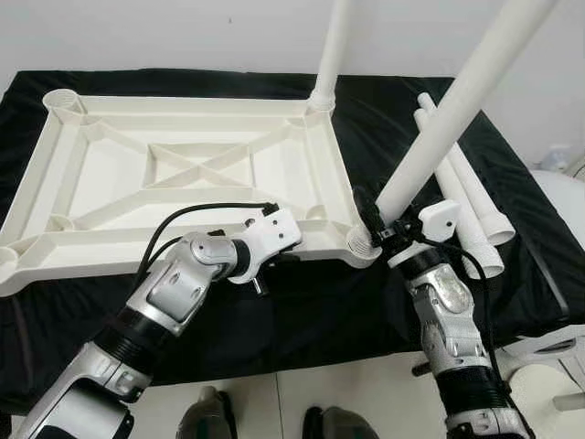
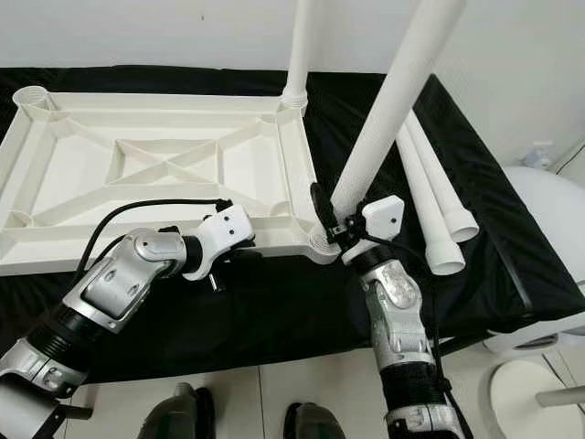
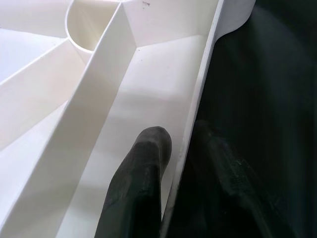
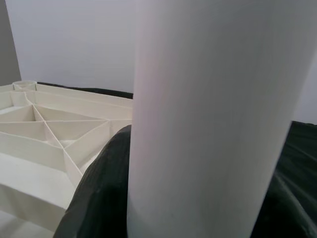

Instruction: Building children table

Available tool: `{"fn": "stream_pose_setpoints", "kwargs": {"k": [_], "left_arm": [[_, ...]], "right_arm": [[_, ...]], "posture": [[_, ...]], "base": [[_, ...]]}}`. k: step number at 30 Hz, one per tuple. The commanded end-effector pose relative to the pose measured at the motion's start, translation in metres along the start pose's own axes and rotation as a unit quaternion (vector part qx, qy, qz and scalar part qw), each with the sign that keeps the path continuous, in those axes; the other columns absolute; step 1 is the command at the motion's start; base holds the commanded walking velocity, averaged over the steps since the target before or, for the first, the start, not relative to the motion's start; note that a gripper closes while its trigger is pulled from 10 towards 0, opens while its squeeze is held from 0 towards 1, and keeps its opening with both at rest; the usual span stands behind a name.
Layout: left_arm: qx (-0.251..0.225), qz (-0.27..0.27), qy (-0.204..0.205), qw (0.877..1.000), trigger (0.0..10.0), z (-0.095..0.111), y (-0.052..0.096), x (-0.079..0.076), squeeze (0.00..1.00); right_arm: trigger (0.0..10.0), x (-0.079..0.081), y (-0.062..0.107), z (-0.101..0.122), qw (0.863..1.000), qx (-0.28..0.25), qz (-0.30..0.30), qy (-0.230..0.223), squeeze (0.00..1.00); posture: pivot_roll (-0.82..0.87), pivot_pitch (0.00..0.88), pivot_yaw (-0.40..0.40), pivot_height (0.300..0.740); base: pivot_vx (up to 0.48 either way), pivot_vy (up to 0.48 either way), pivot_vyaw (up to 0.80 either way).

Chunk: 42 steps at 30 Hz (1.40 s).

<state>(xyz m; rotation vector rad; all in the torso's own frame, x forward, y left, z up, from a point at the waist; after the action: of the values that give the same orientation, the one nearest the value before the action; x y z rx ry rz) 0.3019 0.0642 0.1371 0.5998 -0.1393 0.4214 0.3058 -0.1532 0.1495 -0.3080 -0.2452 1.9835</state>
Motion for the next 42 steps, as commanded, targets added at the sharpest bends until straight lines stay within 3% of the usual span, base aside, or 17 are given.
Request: {"fn": "stream_pose_setpoints", "kwargs": {"k": [1, 8, 14, 21, 29, 34, 42], "left_arm": [[-0.018, 0.016, -0.030, 0.999, 10.0, 0.012, 0.006, 0.008, 0.00], [-0.018, 0.016, -0.030, 0.999, 10.0, 0.012, 0.006, 0.007, 0.00], [-0.019, 0.015, -0.031, 0.999, 10.0, 0.012, 0.006, 0.007, 0.00], [-0.020, 0.013, -0.033, 0.999, 10.0, 0.012, 0.005, 0.005, 0.00], [-0.022, 0.012, -0.033, 0.999, 10.0, 0.013, 0.003, 0.004, 0.00], [-0.023, 0.012, -0.033, 0.999, 10.0, 0.014, 0.003, 0.003, 0.00], [-0.023, 0.015, -0.031, 0.999, 10.0, 0.013, 0.004, 0.004, 0.00]], "right_arm": [[10.0, -0.015, 0.034, -0.050, 0.989, 0.144, -0.037, -0.018, 0.00], [10.0, -0.016, 0.032, -0.052, 0.988, 0.154, -0.019, -0.024, 0.00], [10.0, -0.013, 0.038, -0.059, 0.984, 0.171, -0.004, -0.056, 0.00], [10.0, -0.024, 0.041, -0.060, 0.981, 0.166, -0.043, -0.088, 0.00], [10.0, -0.027, 0.036, -0.058, 0.982, 0.172, -0.041, -0.069, 0.00], [10.0, -0.031, 0.026, -0.057, 0.980, 0.199, -0.024, -0.014, 0.00], [10.0, -0.033, 0.019, -0.055, 0.978, 0.206, -0.024, -0.005, 0.00]], "posture": [[0.03, 0.081, -0.035, 0.740], [0.03, 0.079, -0.038, 0.740], [0.03, 0.076, -0.035, 0.740], [0.03, 0.070, -0.034, 0.740], [0.03, 0.065, -0.036, 0.740], [0.03, 0.067, -0.040, 0.740], [0.03, 0.073, -0.045, 0.740]], "base": [[0.000, 0.000, 0.00], [0.000, 0.000, 0.00], [0.000, 0.000, 0.00], [0.000, 0.000, 0.00], [0.000, 0.000, 0.00], [0.000, 0.000, 0.00], [0.000, 0.000, 0.00]]}}
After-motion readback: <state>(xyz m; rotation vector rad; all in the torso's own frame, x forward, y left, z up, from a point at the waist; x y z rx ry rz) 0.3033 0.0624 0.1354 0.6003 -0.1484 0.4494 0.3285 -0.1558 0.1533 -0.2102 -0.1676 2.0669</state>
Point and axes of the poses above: a point about 5 cm out from each wrist's last joint towards the gripper, its own y axis pointing back from the gripper into the wrist, its own z axis along the axis of the wrist's last joint, x = y × z, the point moved 1 cm from there along -y, pointing out of the wrist towards the gripper, and after that the axes turned 3 degrees about y, right-handed, at the moved point
